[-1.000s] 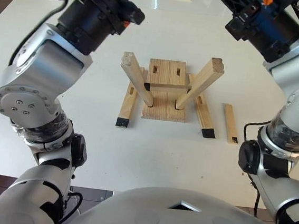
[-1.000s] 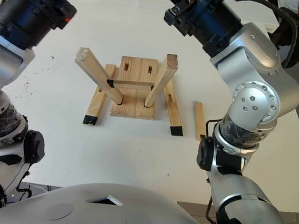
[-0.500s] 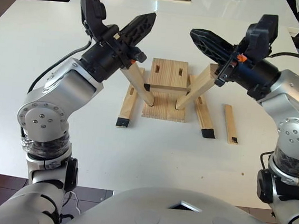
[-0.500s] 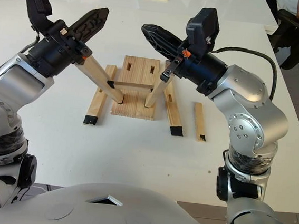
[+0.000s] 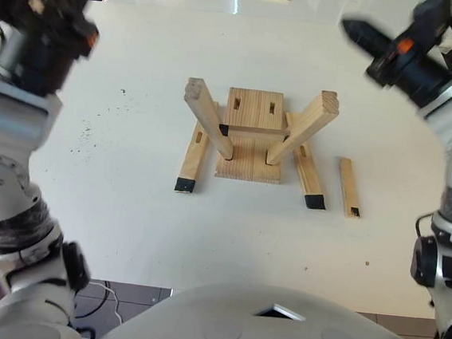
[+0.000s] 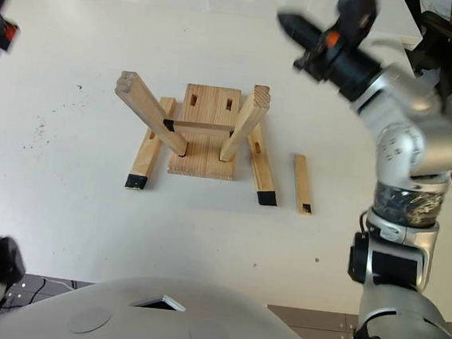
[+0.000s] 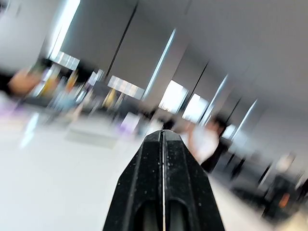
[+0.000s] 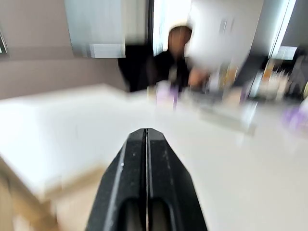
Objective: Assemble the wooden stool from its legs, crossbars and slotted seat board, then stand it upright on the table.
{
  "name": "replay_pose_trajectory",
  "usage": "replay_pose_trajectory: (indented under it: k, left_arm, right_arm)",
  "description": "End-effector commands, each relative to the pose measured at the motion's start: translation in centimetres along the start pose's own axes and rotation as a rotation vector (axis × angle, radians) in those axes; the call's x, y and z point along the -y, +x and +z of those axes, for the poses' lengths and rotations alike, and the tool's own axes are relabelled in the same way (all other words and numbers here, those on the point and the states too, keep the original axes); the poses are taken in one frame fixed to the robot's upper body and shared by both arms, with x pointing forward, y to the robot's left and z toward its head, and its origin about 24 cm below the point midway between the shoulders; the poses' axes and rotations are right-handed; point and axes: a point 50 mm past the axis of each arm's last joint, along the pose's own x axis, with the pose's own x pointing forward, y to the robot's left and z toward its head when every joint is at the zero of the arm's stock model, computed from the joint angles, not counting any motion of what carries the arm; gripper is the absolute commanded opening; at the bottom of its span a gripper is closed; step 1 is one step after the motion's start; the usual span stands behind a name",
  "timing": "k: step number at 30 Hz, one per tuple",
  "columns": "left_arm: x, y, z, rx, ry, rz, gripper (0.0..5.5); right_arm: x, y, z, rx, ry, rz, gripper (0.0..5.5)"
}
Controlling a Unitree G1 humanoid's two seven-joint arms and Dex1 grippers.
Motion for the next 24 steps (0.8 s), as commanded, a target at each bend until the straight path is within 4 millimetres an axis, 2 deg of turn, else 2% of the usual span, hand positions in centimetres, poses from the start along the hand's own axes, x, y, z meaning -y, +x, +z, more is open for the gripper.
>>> replay_pose_trajectory:
  k: [1,2,4,6,11,16,24]
  left_arm:
    - [-1.1,-4.6,-9.6,-0.536,0.098,-0.068,0.00]
    - [-0.6,-4.9,-10.6,-0.568,0.092,-0.105,0.00]
    - [0.6,-4.6,-12.2,-0.581,0.091,-0.186,0.00]
    - [1.2,-4.0,-13.1,-0.572,0.098,-0.210,0.00]
    - [1.4,-2.3,-14.6,-0.556,0.155,-0.192,0.00]
    - [-0.5,-2.4,-15.1,-0.590,0.226,-0.105,0.00]
    - [-3.0,-1.6,-14.3,-0.597,0.320,-0.042,0.00]
  right_arm:
    - [-1.7,1.7,-6.1,-0.231,-0.145,0.228,0.03]
    - [-1.9,2.1,-6.8,-0.247,-0.153,0.264,0.03]
    - [-2.5,3.0,-6.7,-0.209,-0.153,0.339,0.03]
    - [-3.3,3.6,-6.5,-0.183,-0.161,0.415,0.03]
    - [-4.8,4.6,-7.6,-0.214,-0.158,0.526,0.03]
    - [-6.3,5.8,-9.4,-0.250,-0.132,0.560,0.03]
    - [-9.6,5.8,-9.1,-0.202,-0.050,0.646,0.03]
